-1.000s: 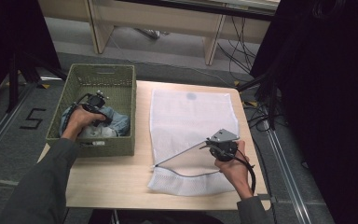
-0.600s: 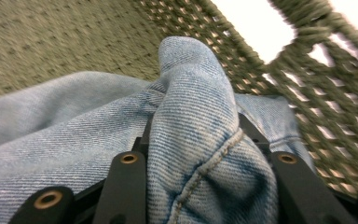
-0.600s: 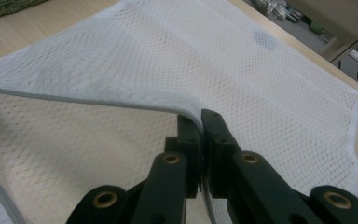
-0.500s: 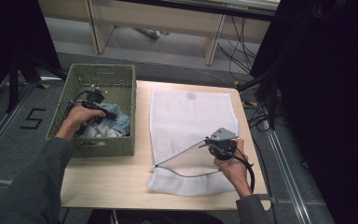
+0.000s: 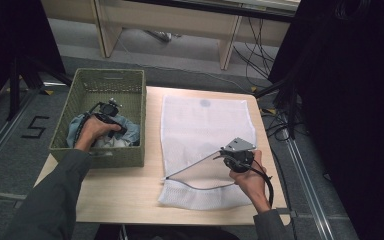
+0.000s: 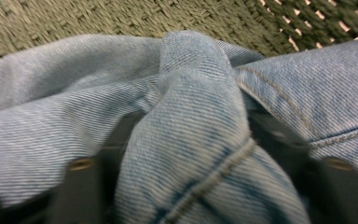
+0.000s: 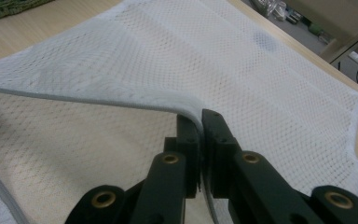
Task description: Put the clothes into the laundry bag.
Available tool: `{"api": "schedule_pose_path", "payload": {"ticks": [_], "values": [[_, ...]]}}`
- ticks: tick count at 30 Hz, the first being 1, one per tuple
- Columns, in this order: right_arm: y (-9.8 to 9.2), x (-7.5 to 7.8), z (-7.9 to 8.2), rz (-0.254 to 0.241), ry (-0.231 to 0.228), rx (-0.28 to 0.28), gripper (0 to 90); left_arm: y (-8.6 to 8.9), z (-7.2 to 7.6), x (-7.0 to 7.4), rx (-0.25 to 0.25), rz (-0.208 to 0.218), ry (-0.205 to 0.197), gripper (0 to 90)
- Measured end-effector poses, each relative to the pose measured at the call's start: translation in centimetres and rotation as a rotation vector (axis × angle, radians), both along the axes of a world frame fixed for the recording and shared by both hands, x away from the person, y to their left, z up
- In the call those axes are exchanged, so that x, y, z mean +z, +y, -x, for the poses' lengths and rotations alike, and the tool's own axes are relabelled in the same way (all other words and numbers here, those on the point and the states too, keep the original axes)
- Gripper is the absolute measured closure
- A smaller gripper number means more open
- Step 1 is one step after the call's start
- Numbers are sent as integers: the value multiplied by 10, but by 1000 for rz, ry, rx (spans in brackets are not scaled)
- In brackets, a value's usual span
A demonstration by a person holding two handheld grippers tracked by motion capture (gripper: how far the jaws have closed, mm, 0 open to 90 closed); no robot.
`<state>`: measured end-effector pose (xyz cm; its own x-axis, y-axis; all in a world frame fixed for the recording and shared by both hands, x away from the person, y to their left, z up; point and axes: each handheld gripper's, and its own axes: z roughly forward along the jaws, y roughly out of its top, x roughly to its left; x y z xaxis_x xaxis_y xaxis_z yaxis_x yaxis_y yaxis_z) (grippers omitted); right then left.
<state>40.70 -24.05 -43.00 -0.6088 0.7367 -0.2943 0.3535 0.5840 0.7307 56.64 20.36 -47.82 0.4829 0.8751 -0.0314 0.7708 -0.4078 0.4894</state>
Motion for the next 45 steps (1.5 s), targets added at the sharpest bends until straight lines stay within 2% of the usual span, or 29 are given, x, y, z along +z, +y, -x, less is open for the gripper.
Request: {"api": "schedule_pose_path", "payload": {"ticks": [1, 2, 3, 5, 6, 7, 8, 9, 10, 11, 13, 17, 19, 20, 21, 25, 26, 27, 31, 32, 34, 36, 40, 43, 45], "values": [[0, 0, 0, -7, -8, -9, 867, 0, 1, 0, 4, -13, -4, 538], [0, 0, 1, -6, 3, -11, 866, 0, 1, 0, 4, -13, -4, 584], [-1, 0, 0, 8, -14, 5, 867, 0, 2, 1, 2, -9, -2, 614], [-1, 1, -1, 8, -15, 4, 868, 1, 3, 0, 30, 19, -19, 645], [-1, 1, 0, -2, 5, -5, 869, 1, 4, 0, 29, 29, -26, 657], [-1, 1, 0, -11, 6, -10, 870, 1, 4, 0, 29, 29, -26, 670], [-2, 1, -1, -2, 7, -2, 872, 4, 6, 2, 34, 73, -40, 681], [-2, 1, -1, -6, 6, -9, 873, 4, 6, 2, 34, 73, -40, 688], [-2, 1, -1, -8, 4, -1, 874, 11, 7, 8, 38, 132, -41, 694], [-2, 2, 0, -17, 25, -10, 875, 13, 8, 10, 48, 159, -49, 698], [-3, 2, -2, -15, 4, -1, 879, 16, 10, 16, 43, 188, -54, 703], [-3, 2, -1, -18, 1, -3, 883, 18, 15, 31, 44, 235, -71, 708], [-2, 3, -1, -26, 4, -15, 883, 19, 18, 39, 44, 260, -95, 708], [-3, 4, -1, -16, 3, -3, 883, 19, 18, 39, 44, 260, -95, 708], [-3, 3, -2, -19, -13, 5, 883, 21, 21, 50, 34, 278, -103, 708], [-4, 4, -2, -15, -5, 1, 883, 28, 27, 68, 43, 334, -134, 710], [-3, 4, -1, -25, -1, -15, 883, 31, 29, 74, 45, 357, -143, 710], [-4, 4, -1, -25, -1, -14, 883, 31, 29, 74, 45, 357, -143, 710], [-5, 4, -2, -17, -11, -2, 883, 41, 42, 96, 35, 439, -189, 711], [-5, 4, -2, -17, -11, -2, 883, 41, 42, 96, 35, 439, -189, 711], [-4, 4, -1, -17, -4, -3, 883, 47, 48, 107, 47, 500, -214, 711], [-3, 4, 0, -23, -3, -16, 883, 53, 52, 115, 64, 536, -235, 711], [-3, 4, -1, -23, -1, -9, 883, 58, 58, 124, 63, 567, -249, 712], [-4, 4, -2, -24, -4, -6, 884, 57, 66, 137, 48, 609, -276, 712], [-4, 5, -2, -28, -6, -12, 885, 55, 70, 145, 24, 617, -291, 713]]}}
